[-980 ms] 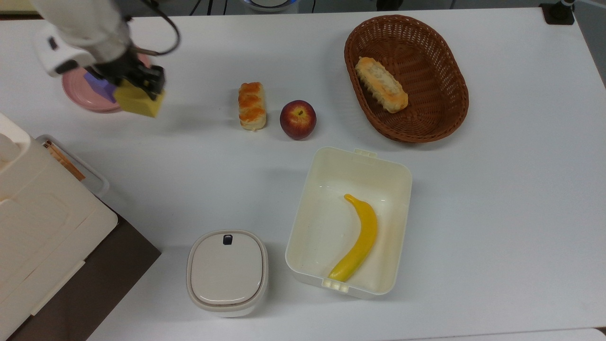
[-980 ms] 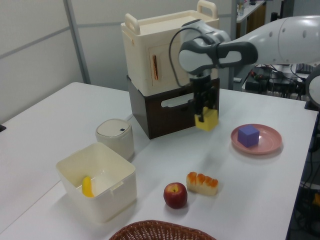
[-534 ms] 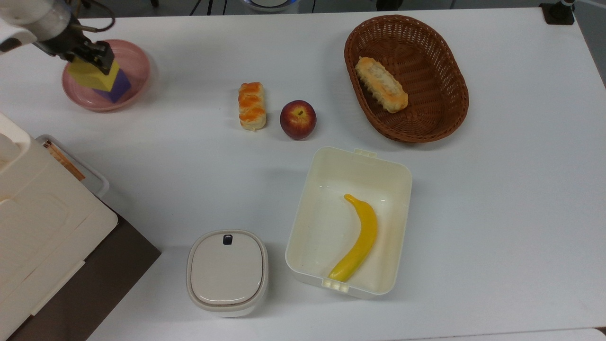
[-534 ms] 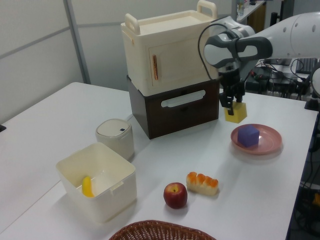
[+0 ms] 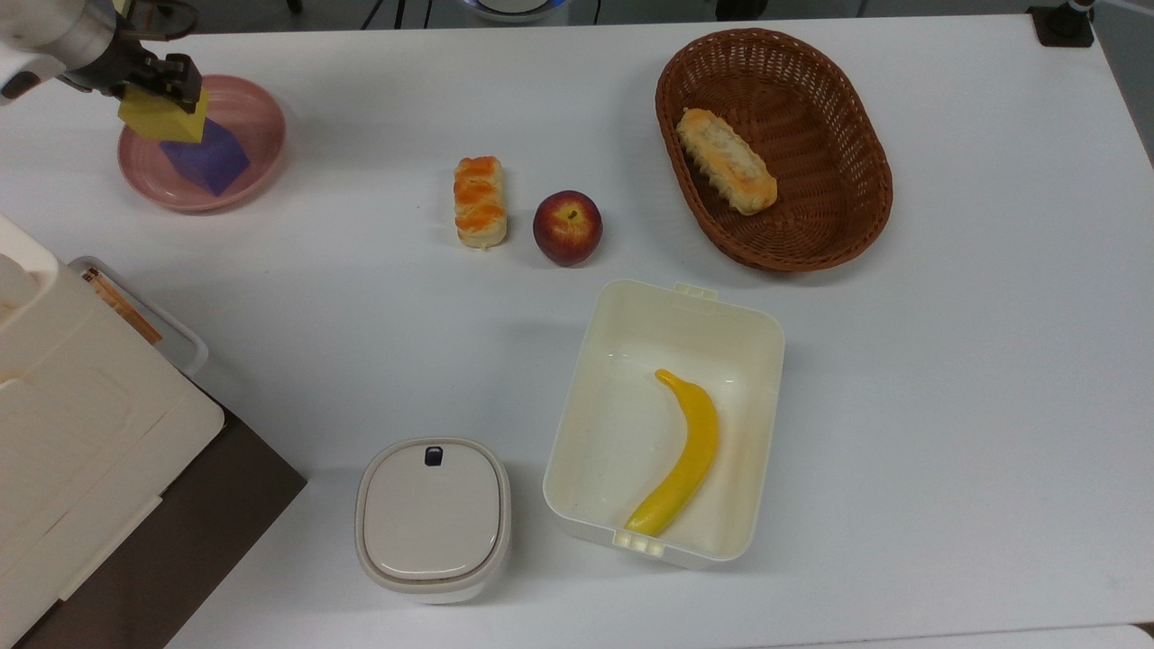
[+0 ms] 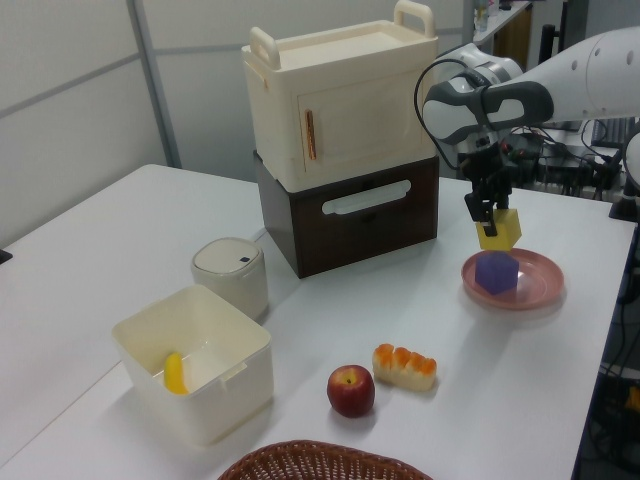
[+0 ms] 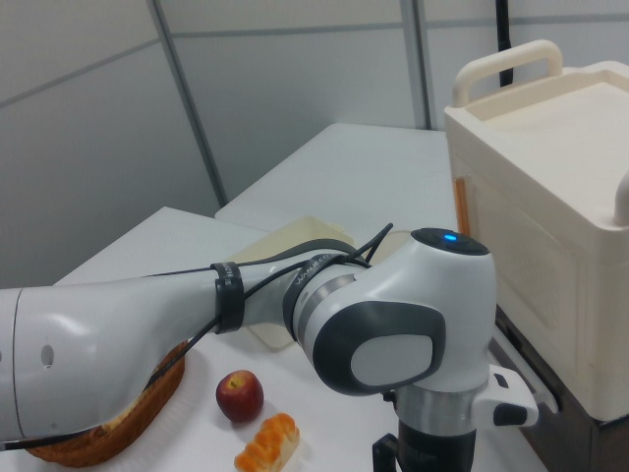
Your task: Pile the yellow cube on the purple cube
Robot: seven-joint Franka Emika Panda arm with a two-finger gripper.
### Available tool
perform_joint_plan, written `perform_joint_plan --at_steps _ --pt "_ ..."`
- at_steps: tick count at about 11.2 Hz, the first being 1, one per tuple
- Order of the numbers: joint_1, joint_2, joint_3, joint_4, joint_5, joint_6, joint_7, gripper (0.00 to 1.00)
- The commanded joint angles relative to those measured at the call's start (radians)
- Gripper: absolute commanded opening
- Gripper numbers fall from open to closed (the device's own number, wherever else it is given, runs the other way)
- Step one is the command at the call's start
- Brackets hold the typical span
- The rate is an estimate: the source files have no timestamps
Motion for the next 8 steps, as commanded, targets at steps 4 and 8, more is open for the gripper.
perform_joint_plan --at_steps 4,8 --pt "0.022 -0.027 0.019 -0.006 -0.018 -0.027 -0.016 1.0" --pt "0.138 -0.053 0.019 0.094 -0.001 -0.095 0.018 1.0"
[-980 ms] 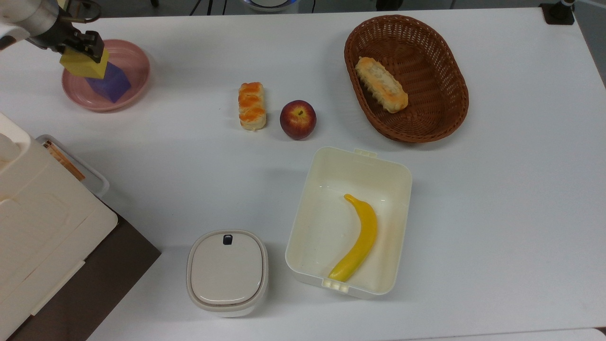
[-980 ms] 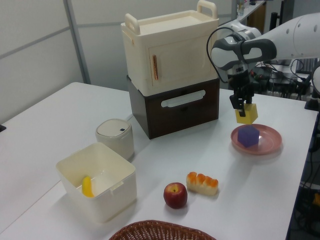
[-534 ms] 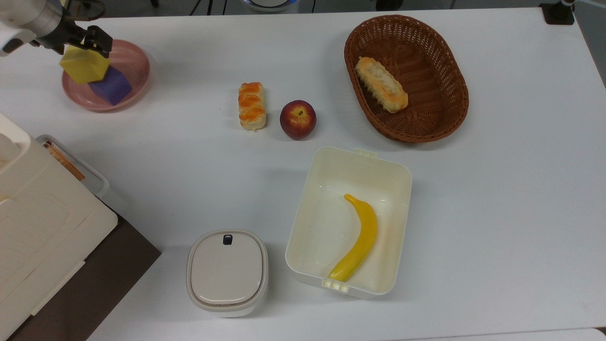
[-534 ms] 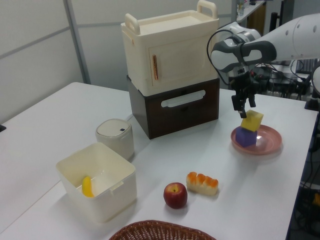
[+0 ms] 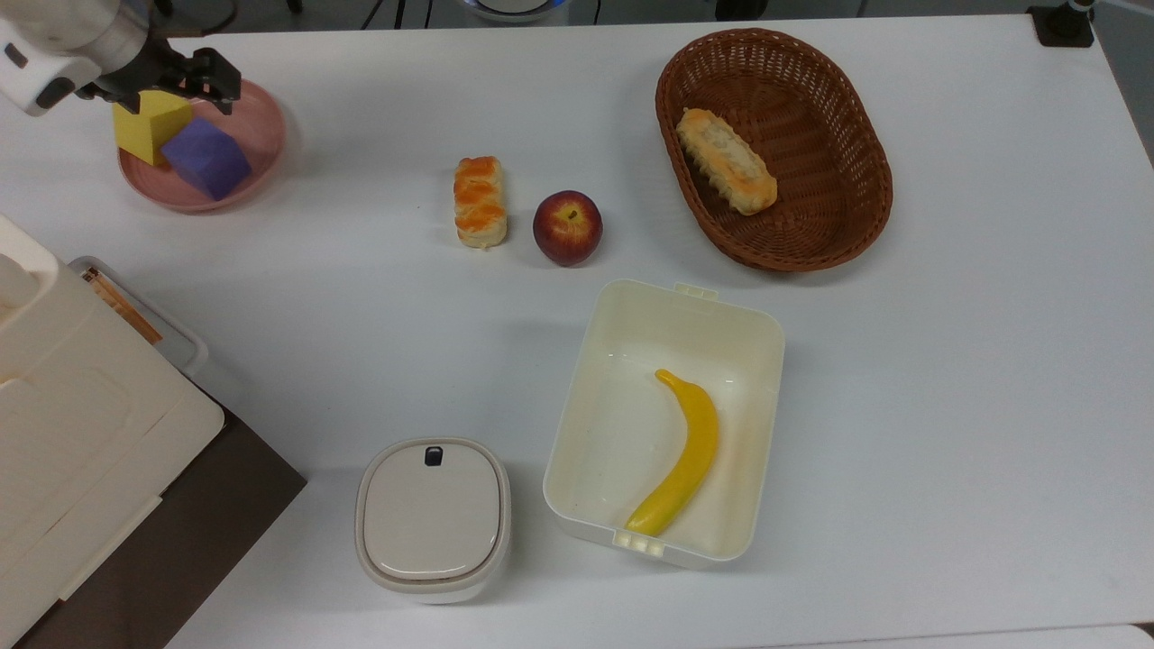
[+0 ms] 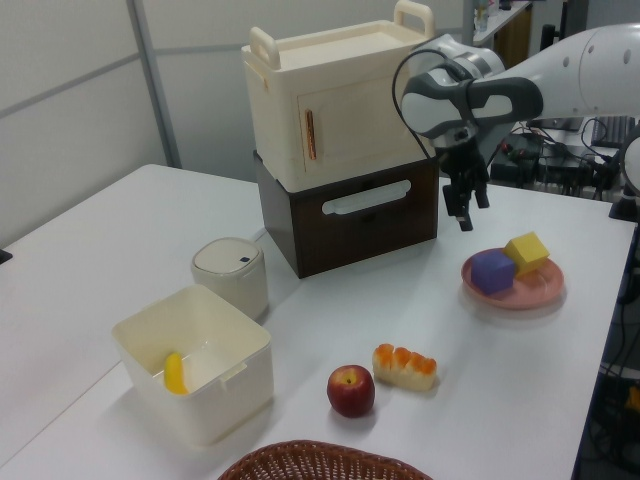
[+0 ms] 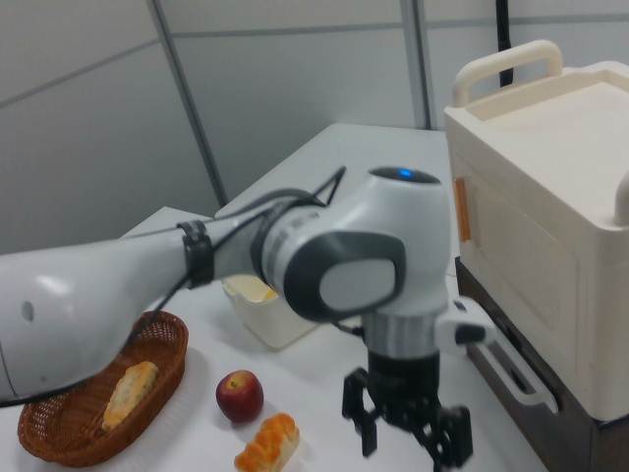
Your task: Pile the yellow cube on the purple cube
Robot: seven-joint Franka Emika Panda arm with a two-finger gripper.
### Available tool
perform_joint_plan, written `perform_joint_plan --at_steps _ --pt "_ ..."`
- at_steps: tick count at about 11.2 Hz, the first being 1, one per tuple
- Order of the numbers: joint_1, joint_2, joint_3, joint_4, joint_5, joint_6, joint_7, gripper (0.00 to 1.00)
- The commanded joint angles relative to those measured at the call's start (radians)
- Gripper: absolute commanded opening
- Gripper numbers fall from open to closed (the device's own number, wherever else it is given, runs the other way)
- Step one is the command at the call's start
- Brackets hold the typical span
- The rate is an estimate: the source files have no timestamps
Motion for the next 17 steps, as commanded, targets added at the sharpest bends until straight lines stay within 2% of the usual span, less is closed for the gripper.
perform_joint_plan --at_steps 1,3,12,13,15,16,17 --pt "0.096 -0.067 -0.003 0.026 0.002 -0.031 0.067 1.0" --pt "0.179 -0.106 -0.004 0.026 0.001 -0.031 0.107 1.0" --pt "0.172 -0.119 -0.023 0.026 -0.004 -0.016 0.119 1.0" --pt "0.156 -0.159 -0.038 0.011 0.01 0.024 0.114 1.0" --pt "0.149 -0.248 -0.082 -0.091 0.033 0.101 0.118 1.0" --pt "0.144 -0.274 -0.107 -0.13 0.035 0.116 0.118 1.0" --pt "0.117 -0.288 -0.11 -0.156 0.035 0.127 0.118 1.0"
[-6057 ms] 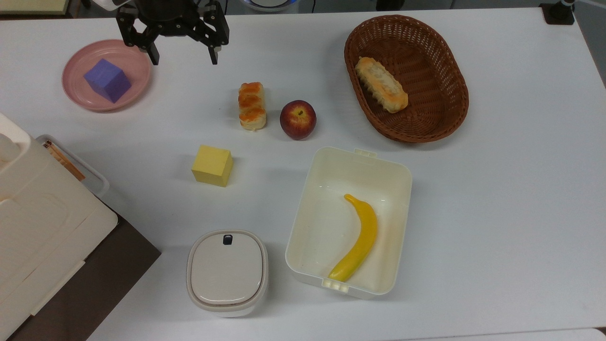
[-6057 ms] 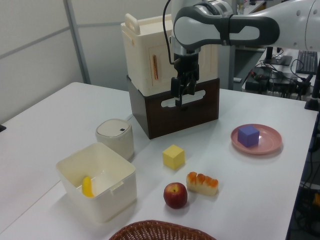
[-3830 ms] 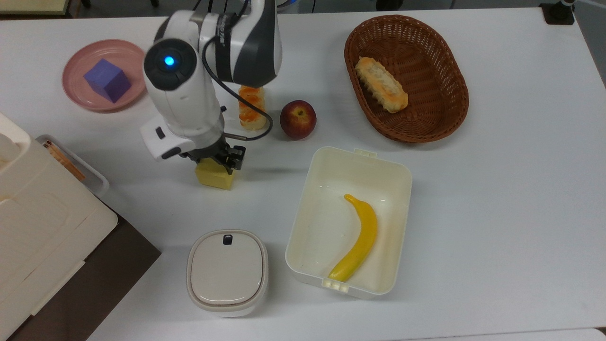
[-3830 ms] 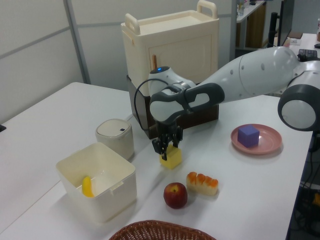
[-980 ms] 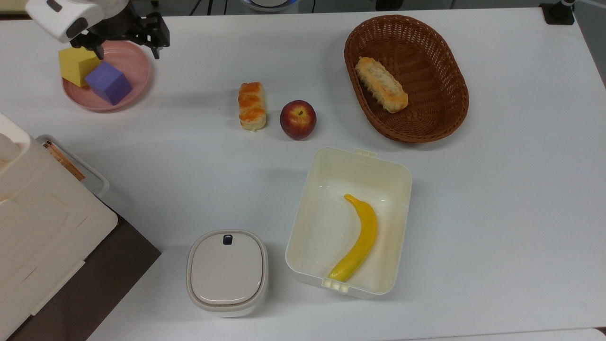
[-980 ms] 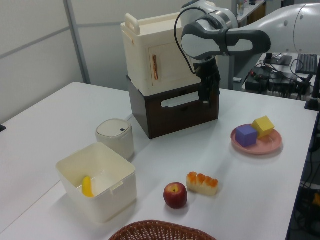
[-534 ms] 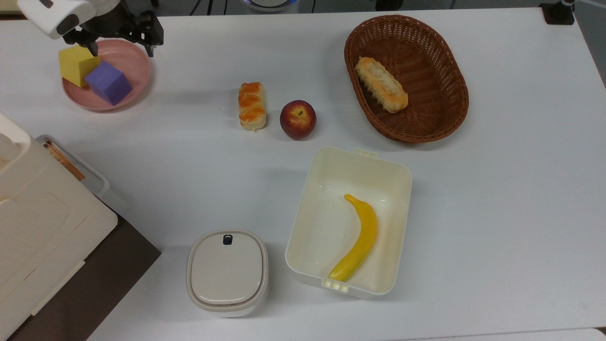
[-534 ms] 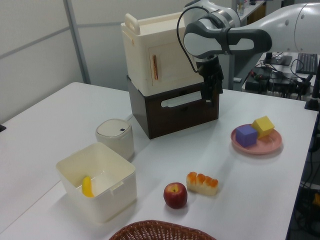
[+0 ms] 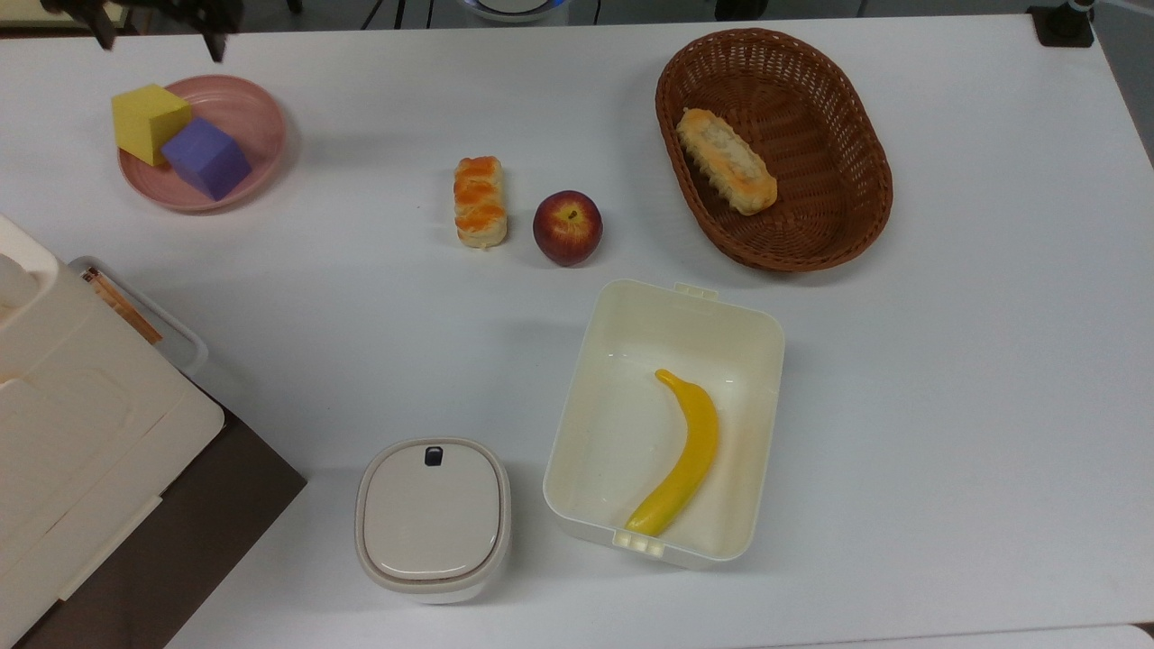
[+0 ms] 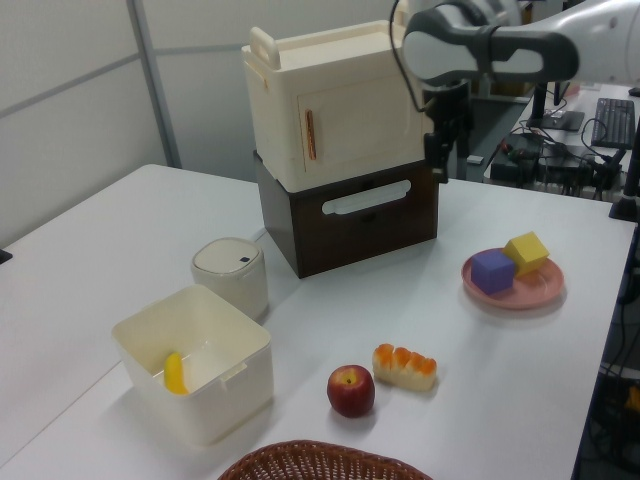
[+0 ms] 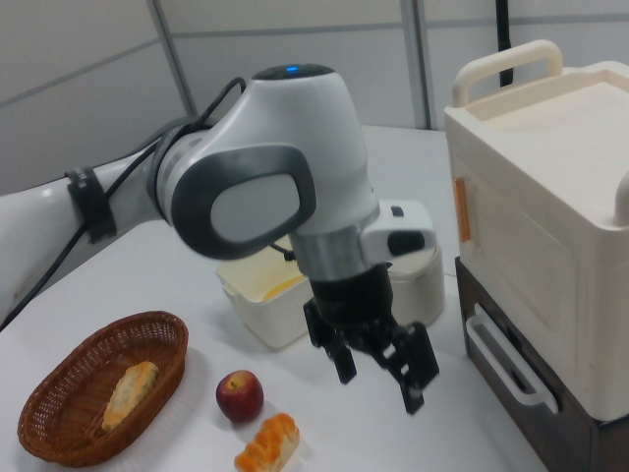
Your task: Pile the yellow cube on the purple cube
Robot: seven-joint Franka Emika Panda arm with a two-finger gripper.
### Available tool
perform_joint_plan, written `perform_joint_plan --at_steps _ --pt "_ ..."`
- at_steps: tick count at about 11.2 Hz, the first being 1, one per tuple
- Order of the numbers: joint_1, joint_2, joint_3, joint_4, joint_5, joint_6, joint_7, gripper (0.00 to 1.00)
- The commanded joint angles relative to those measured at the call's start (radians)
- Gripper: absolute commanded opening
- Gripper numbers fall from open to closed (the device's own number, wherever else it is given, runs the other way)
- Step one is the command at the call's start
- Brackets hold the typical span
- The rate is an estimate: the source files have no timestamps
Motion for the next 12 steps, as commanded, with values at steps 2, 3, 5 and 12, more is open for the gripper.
perform_joint_plan --at_steps 2,3,5,12 --pt "-0.076 -0.131 -0.034 -0.225 0.019 0.123 0.008 1.0" --pt "-0.102 -0.138 -0.042 -0.262 0.019 0.155 0.009 1.0" --pt "-0.141 -0.105 -0.077 -0.282 0.019 0.172 0.008 1.0" --pt "-0.24 0.113 -0.077 -0.253 0.062 0.288 0.063 1.0"
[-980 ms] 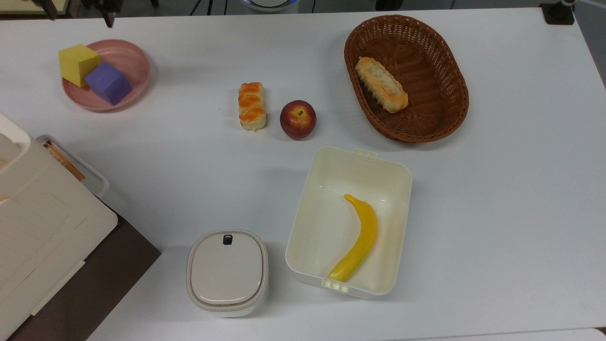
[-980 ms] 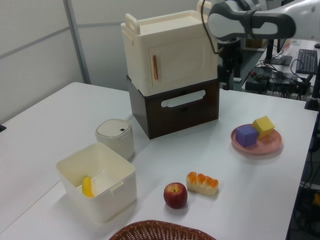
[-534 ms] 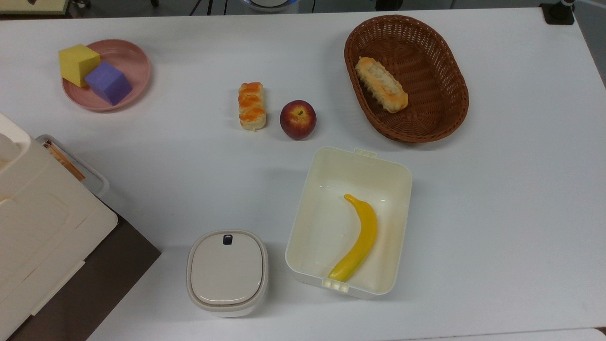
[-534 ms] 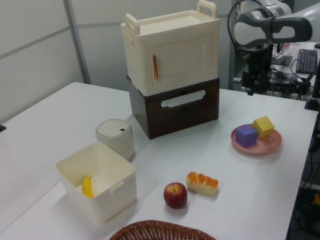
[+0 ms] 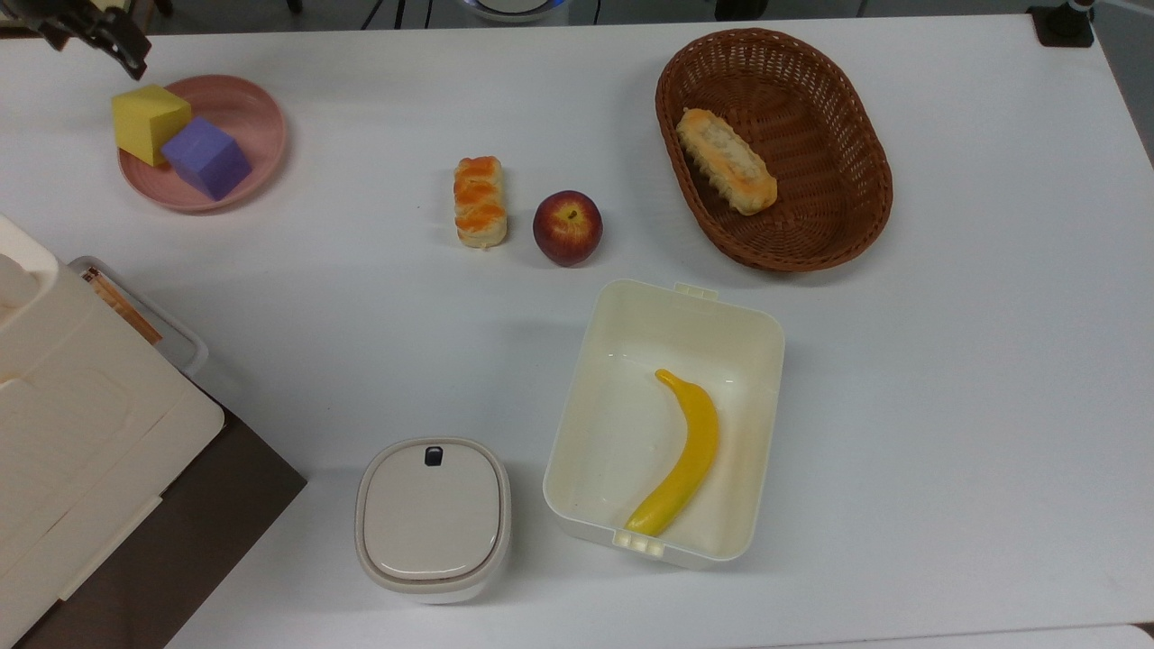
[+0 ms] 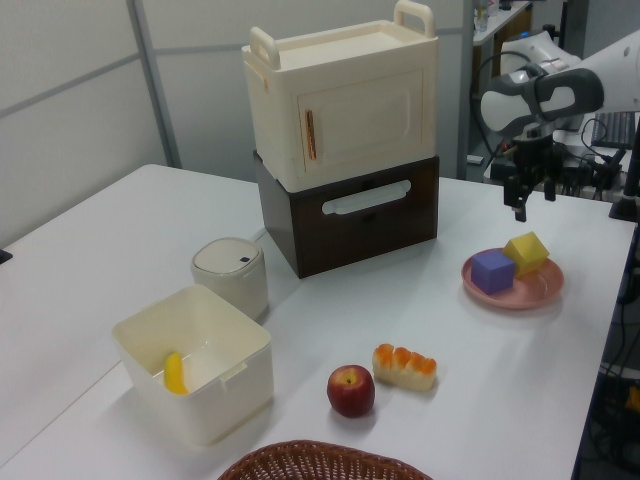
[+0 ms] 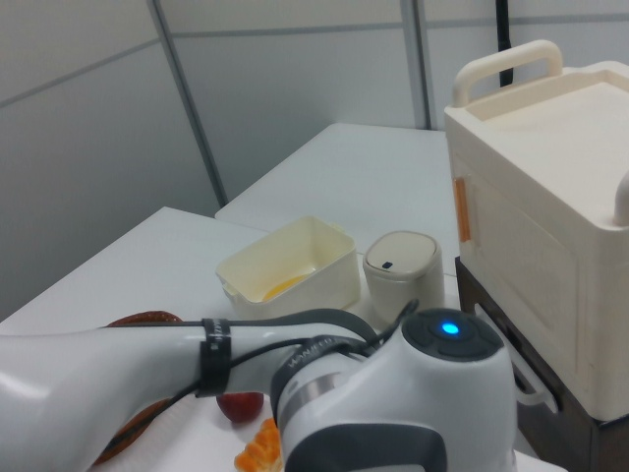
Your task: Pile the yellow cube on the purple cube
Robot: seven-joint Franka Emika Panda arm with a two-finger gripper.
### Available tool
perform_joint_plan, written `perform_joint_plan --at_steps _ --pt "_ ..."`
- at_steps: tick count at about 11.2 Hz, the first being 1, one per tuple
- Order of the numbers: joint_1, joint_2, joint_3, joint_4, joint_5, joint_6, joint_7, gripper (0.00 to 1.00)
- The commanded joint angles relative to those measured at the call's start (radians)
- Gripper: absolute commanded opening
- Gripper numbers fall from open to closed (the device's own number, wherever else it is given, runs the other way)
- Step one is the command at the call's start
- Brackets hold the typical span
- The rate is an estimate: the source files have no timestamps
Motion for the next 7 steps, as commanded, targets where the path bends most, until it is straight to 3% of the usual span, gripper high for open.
perform_joint_plan --at_steps 1,2,7 --pt "0.004 0.048 0.0 0.021 0.071 0.015 0.047 1.0" --pt "0.004 0.057 0.0 0.023 0.112 0.017 0.047 1.0" --pt "0.007 0.108 0.003 0.023 0.12 0.018 0.047 1.0"
